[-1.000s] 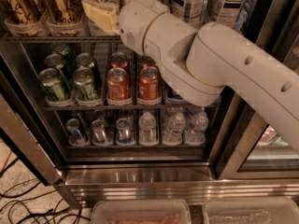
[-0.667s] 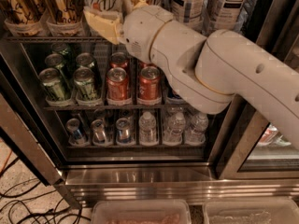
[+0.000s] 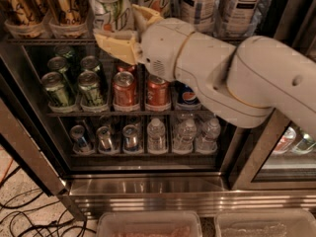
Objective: Pick 7up can from top shelf of fridge
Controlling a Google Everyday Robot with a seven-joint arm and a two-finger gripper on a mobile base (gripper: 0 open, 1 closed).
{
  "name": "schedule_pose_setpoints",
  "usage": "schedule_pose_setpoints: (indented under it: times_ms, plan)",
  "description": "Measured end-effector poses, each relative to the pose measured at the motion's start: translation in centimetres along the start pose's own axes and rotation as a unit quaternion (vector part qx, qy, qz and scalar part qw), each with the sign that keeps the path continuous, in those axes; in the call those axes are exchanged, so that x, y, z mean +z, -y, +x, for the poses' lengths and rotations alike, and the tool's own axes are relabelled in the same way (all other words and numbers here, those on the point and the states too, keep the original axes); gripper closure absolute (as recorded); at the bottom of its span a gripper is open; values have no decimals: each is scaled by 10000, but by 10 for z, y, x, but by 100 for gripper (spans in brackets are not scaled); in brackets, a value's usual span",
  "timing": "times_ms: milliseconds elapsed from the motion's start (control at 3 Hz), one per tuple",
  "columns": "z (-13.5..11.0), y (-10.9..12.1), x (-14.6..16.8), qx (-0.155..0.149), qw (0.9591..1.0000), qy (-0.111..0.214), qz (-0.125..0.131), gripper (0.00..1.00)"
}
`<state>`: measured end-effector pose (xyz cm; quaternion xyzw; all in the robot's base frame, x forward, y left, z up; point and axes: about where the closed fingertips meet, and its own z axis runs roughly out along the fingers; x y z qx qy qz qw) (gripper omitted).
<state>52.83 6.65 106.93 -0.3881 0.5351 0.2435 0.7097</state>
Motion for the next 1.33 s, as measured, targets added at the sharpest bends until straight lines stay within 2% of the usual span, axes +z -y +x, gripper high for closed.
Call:
schedule_pose_setpoints:
  times_ms: [333, 667, 1000, 1333]
  plan:
    - [10, -13, -19, -17, 9985, -252, -491, 100]
    - [32, -20, -50, 96, 9931, -645, -978, 100]
    - [56, -25, -83, 272, 9865, -968, -1295, 100]
    - [66, -41, -104, 489, 9769, -1260, -1655, 100]
